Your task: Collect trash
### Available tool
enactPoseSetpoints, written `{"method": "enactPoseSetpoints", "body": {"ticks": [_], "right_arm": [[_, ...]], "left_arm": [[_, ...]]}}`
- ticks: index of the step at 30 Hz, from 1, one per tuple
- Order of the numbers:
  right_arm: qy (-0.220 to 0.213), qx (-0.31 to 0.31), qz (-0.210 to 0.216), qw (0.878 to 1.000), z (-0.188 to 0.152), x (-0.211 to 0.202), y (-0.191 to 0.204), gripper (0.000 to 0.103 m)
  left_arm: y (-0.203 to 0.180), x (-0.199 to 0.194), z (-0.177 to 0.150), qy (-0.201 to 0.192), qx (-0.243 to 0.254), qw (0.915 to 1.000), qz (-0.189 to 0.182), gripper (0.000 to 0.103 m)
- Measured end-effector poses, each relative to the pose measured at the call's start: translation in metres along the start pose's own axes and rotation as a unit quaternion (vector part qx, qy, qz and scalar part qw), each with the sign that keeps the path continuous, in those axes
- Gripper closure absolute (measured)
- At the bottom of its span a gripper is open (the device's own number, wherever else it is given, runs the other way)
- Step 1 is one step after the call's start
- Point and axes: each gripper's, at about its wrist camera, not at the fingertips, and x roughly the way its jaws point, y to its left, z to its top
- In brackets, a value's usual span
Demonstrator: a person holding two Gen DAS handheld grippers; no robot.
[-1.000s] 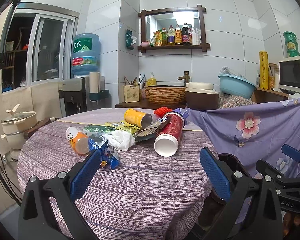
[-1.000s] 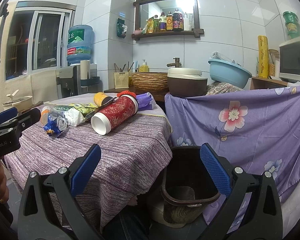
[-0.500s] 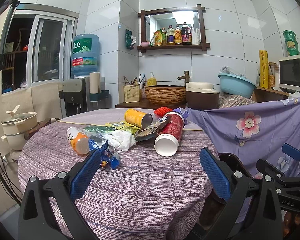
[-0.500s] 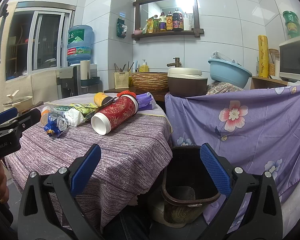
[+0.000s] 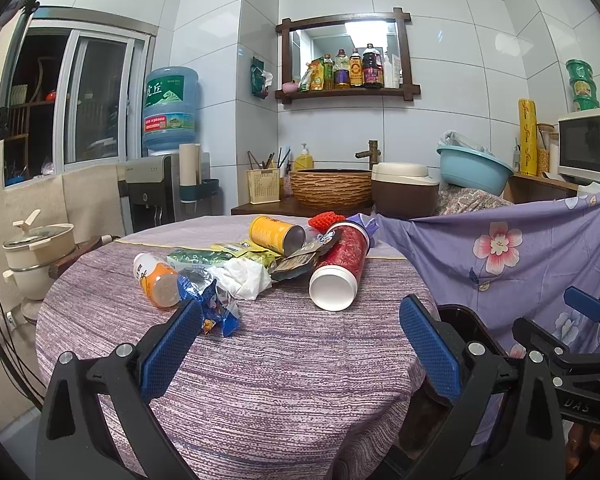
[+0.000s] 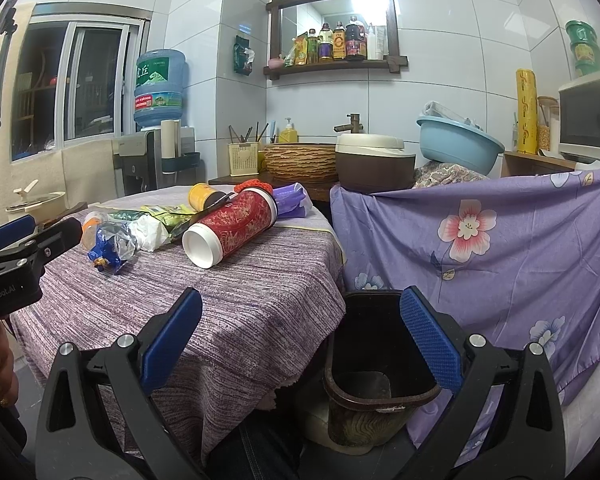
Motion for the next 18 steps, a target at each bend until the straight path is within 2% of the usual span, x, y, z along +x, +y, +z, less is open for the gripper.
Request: {"method": "enactPoseSetpoints", "body": {"ticks": [18], "right_arm": [[0.002,0.001,0.0,1.0,-0.0016,0.0032,0.0037,0.005]], "left_arm": [[0.0008,0.0007,-0.0028,0.002,0.0,1.0,0.0,0.005]]}}
